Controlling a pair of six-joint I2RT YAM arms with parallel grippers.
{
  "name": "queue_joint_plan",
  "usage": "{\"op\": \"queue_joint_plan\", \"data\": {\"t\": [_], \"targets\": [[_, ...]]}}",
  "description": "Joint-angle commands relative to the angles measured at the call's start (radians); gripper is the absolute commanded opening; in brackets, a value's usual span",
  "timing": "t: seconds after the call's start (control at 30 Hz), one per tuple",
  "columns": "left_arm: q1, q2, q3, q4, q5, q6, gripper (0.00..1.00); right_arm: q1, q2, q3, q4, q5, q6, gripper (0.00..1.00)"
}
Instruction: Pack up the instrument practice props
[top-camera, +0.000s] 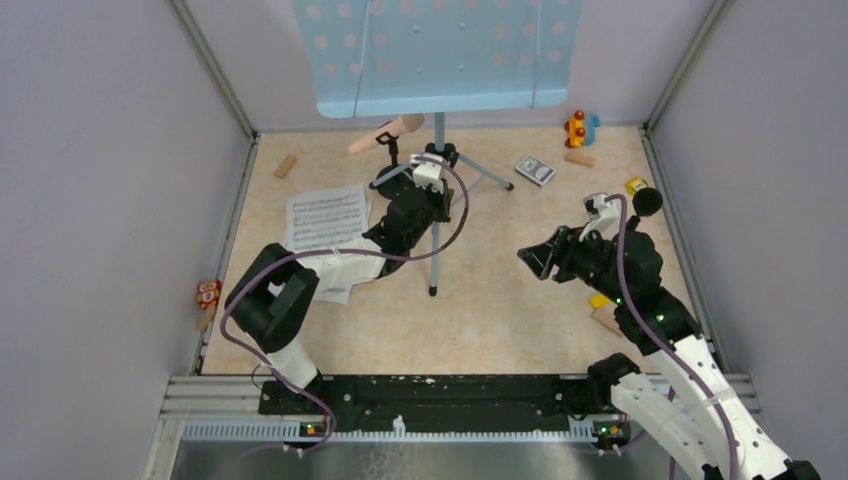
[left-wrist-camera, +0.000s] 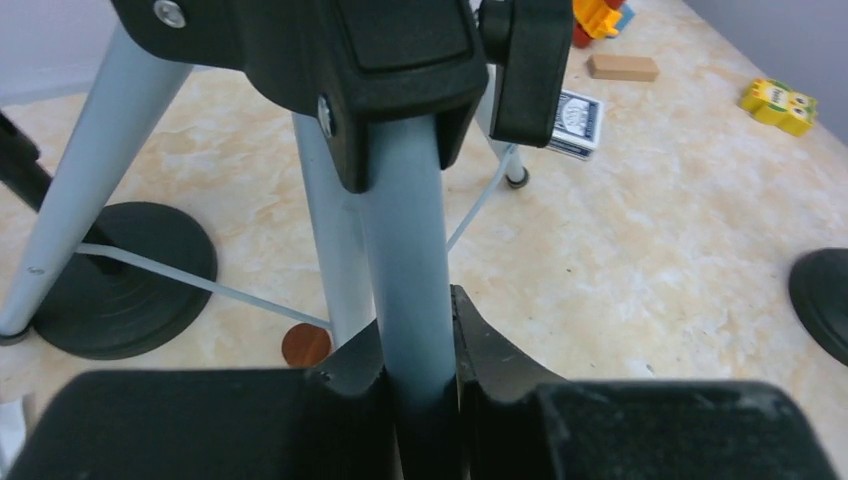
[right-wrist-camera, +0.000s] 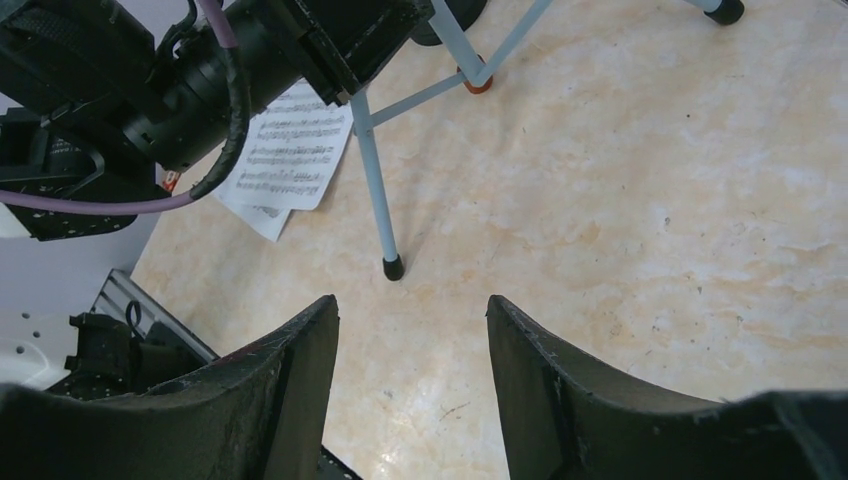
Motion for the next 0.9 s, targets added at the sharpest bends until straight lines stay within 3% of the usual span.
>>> {"op": "queue_joint_plan", "data": {"t": [0.0, 0.2, 0.73, 0.87], "targets": [[-0.018, -0.064, -0.053, -0.039, 0.208, 0.067, 0.11, -0.002, -0.021, 0.017, -0.014, 0.021, -0.024, 0.56], [-0.033, -0.134, -0.093, -0.118, 0.346, 0.015, 0.05, -0.001, -0.029, 0.019, -0.033, 0.035, -0.043, 0.56], [-0.139, -0.263, -0.255, -0.133, 0.418, -0.139, 0.05, -0.002, -0.031, 0.036, -0.062, 0.050, -0.069, 0.56], [-0.174, -0.306, -0.289, -0.147, 0.399, -0.182, 0.09, -0.001, -0.035, 0.038, -0.076, 0.041, -0.078, 0.56]]}}
